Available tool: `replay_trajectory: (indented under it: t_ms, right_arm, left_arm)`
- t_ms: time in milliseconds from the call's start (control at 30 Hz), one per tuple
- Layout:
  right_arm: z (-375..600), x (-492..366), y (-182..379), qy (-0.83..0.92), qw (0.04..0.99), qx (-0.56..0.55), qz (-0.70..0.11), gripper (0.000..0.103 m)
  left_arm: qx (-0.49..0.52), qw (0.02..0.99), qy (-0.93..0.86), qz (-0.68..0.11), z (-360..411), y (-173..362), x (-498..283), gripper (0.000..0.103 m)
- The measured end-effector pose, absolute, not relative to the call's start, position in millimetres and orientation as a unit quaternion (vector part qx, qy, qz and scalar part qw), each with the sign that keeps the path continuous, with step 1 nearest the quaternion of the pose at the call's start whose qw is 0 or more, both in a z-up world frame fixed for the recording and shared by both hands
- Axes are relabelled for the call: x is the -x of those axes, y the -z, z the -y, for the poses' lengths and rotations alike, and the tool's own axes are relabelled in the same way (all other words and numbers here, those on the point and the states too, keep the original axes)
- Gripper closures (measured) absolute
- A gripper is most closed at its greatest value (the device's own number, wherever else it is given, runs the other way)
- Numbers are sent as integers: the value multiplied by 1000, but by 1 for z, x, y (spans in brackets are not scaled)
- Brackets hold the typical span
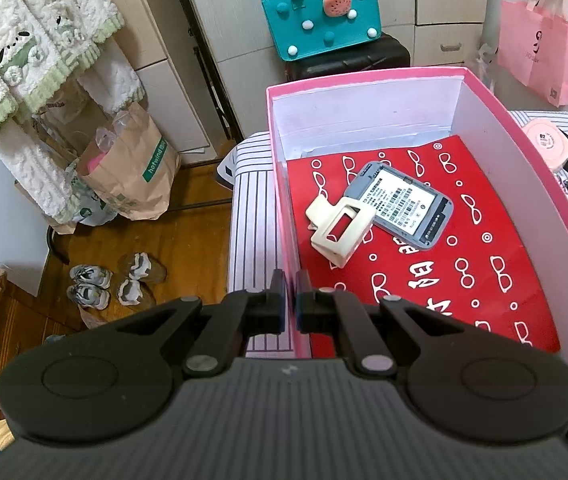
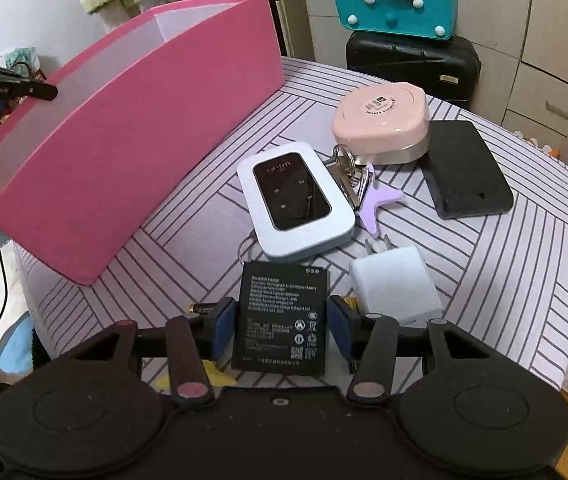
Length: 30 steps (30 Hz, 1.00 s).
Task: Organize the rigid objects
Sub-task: 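Grasp the black rectangular battery with the right gripper, then place the black battery in the box beyond the grey pack, release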
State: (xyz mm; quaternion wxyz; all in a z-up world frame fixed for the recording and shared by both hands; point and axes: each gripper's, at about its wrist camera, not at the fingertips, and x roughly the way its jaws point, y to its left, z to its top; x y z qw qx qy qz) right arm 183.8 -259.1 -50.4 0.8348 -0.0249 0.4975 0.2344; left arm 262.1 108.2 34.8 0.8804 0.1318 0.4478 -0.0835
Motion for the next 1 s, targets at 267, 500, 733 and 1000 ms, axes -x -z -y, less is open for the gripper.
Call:
replay_trajectory:
  t_ms: [267,500,733,1000]
  right_arm:
    - [245,-182,46,-211,848,42,-485,48]
    - [233,-185,46,-238,847,26,-475,48]
    - [236,-189,49,-229,847,16,-479,49]
    - [227,-184,20,-224,857,62,-461,49]
  left_arm:
    - [-121,880,84,-452,-111,-35,-263,99]
    - [-118,879,87,-453,-113,-34,-263,99]
    - [-123,879,89,-451,-112,-32,-262,99]
    - [-142,870,98,-461,-109,-34,-266,99]
